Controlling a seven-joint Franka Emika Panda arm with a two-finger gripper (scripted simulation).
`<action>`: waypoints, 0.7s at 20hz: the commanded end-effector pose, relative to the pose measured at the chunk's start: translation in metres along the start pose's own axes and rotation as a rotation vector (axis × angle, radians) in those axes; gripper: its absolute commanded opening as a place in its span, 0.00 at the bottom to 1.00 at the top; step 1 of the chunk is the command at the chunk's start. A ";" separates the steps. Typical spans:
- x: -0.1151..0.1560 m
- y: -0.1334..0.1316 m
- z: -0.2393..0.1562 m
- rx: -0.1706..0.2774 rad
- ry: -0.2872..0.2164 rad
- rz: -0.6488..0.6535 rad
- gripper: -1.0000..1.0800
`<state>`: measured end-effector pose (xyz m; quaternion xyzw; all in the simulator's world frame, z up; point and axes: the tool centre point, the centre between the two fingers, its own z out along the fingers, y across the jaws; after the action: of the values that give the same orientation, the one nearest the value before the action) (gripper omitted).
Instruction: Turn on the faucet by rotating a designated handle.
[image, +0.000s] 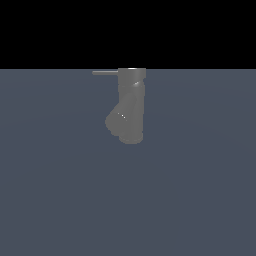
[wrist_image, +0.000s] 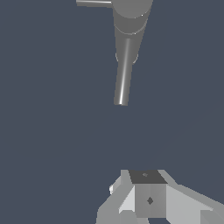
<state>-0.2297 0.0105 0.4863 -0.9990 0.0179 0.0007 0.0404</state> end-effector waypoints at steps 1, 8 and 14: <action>0.008 -0.001 0.000 0.012 -0.003 0.031 0.00; 0.042 -0.006 0.001 0.053 -0.019 0.165 0.00; 0.081 -0.010 0.007 0.087 -0.042 0.323 0.00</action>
<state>-0.1585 0.0175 0.4817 -0.9841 0.1574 0.0235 0.0793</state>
